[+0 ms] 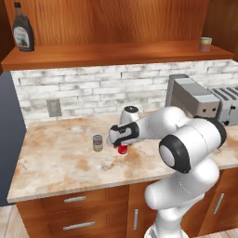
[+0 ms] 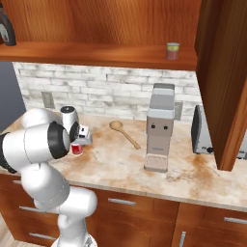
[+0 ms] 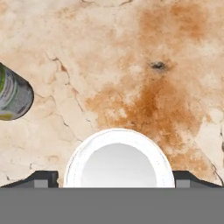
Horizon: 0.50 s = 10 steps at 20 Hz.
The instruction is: Pick the cans from the counter and place them in their designated side in the cabinet.
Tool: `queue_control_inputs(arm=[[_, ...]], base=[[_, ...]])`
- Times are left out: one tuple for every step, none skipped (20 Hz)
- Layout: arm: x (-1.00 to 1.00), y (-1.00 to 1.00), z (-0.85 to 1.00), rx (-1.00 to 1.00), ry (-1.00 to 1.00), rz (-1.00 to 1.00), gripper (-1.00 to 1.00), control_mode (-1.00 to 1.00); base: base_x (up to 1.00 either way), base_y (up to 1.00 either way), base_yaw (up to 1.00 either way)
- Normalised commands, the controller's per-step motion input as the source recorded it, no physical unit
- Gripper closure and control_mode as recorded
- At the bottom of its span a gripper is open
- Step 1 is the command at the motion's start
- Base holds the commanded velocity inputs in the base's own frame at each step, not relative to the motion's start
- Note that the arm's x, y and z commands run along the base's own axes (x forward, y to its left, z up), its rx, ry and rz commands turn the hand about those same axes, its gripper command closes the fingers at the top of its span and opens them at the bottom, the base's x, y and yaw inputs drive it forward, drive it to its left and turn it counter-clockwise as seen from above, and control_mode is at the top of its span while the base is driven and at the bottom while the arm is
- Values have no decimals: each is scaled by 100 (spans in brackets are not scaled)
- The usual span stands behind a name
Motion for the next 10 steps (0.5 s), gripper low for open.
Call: queue_control_inputs(arm=[[10, 7, -18, 0, 0, 0, 100, -100], [8, 4, -14, 0, 0, 0, 100, -100], [0, 0, -4, 0, 0, 0, 100, -100], [0, 0, 0, -1, 0, 0, 100, -100], [0, 0, 0, -1, -1, 0, 100, -100], [0, -7, 2, 0, -2, 0, 100, -100], [0, -8, 7, 0, -2, 0, 100, -100], [0, -10, 14, 0, -3, 0, 100, -100], [0, -10, 20, 0, -4, 0, 100, -100], [0, -9, 23, 0, -4, 0, 100, -100]], base=[[0, 0, 0], [0, 0, 0], [0, 0, 0], [0, 0, 0], [0, 0, 0], [0, 0, 0], [0, 0, 0], [0, 0, 0], [0, 0, 0], [0, 0, 0]])
